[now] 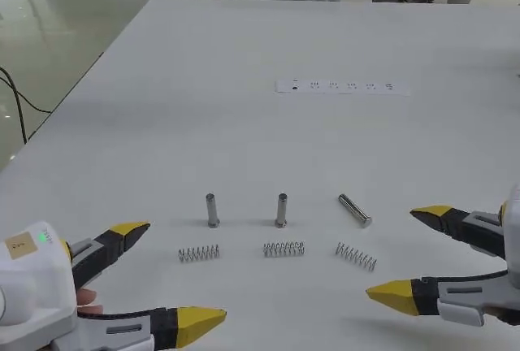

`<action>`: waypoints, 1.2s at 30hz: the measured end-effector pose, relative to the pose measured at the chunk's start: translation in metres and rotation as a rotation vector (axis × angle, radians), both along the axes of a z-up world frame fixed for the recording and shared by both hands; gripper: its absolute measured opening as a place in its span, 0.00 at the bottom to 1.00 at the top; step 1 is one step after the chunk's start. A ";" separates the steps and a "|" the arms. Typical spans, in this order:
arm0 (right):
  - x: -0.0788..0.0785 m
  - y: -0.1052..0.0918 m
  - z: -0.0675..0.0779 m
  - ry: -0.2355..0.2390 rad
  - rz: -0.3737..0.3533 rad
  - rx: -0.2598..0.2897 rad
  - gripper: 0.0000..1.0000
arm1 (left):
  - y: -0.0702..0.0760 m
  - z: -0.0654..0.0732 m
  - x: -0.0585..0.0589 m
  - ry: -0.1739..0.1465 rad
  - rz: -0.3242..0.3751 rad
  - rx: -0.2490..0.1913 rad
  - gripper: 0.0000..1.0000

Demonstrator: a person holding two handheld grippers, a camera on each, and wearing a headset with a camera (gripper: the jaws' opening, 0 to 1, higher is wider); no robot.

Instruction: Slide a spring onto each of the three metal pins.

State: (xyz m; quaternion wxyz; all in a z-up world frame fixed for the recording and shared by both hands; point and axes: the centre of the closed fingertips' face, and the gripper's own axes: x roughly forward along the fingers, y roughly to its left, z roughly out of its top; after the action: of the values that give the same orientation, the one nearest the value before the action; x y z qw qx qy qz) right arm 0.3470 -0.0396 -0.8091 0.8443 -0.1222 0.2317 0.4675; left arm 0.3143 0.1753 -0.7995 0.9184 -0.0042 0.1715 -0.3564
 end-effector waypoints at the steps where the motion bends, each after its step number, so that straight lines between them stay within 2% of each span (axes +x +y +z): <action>1: 0.000 0.000 0.001 -0.001 -0.002 0.002 0.82 | 0.000 0.000 0.000 0.000 -0.001 0.001 0.94; 28: 0.008 -0.014 0.000 0.006 -0.043 -0.003 0.79 | 0.001 0.002 -0.001 0.005 -0.003 0.005 0.93; 36: 0.009 -0.017 0.000 0.011 -0.057 -0.014 0.77 | 0.003 0.005 -0.001 -0.004 0.004 0.005 0.93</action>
State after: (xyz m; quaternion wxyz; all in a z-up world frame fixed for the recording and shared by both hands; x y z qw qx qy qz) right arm 0.3561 -0.0568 -0.8086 0.8550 -0.1191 0.2431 0.4423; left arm 0.3136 0.1785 -0.7940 0.9194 -0.0018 0.1707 -0.3543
